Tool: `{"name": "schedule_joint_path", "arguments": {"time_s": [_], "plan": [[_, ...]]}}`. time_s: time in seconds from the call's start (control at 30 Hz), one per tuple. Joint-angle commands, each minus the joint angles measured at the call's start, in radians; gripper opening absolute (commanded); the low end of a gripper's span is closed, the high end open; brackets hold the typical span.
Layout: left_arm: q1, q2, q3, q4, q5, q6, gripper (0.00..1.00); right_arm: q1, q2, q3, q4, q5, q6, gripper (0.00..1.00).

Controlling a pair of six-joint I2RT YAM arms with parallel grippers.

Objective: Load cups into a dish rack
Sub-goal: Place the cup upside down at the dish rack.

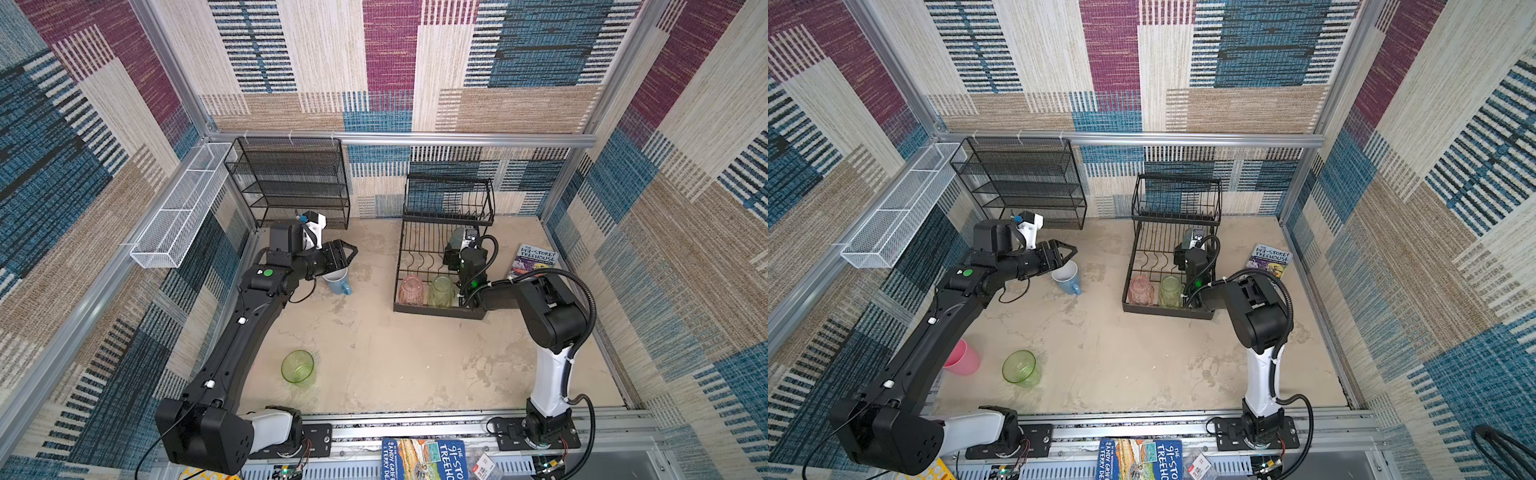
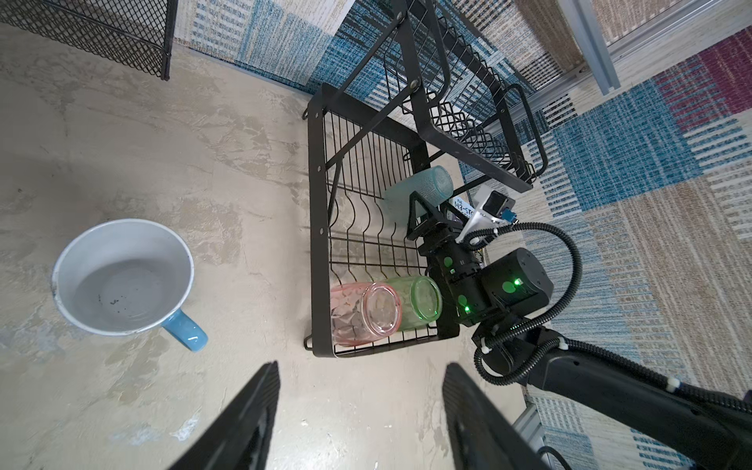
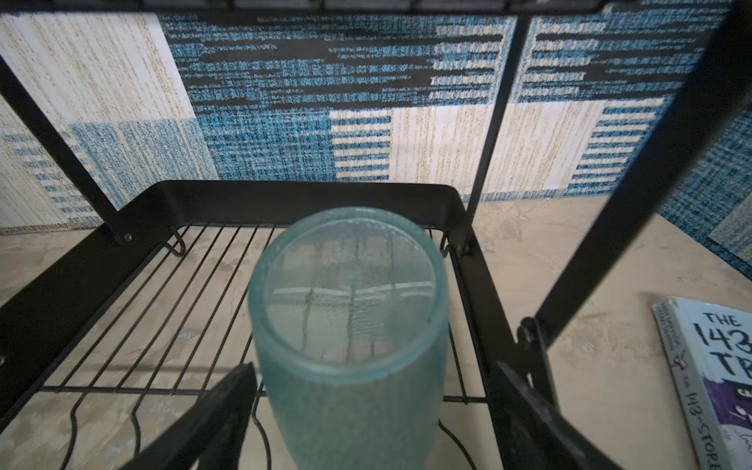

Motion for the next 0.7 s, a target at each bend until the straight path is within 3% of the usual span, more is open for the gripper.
{"name": "schedule_joint_path", "arguments": {"time_s": [0.0, 0.37, 0.67], "plan": [[0.004, -0.002, -0.004, 0.038, 0.016, -0.011, 0.67, 0.003, -0.02, -0.016, 0.06, 0.021, -0.002, 0.94], [0.017, 0.002, -0.008, 0.041, 0.009, -0.016, 0.67, 0.012, -0.121, -0.124, 0.073, 0.044, 0.015, 1.0], [0.022, 0.018, -0.009, 0.019, -0.041, -0.01, 0.67, 0.034, -0.313, -0.252, 0.018, 0.067, 0.067, 1.0]]}}
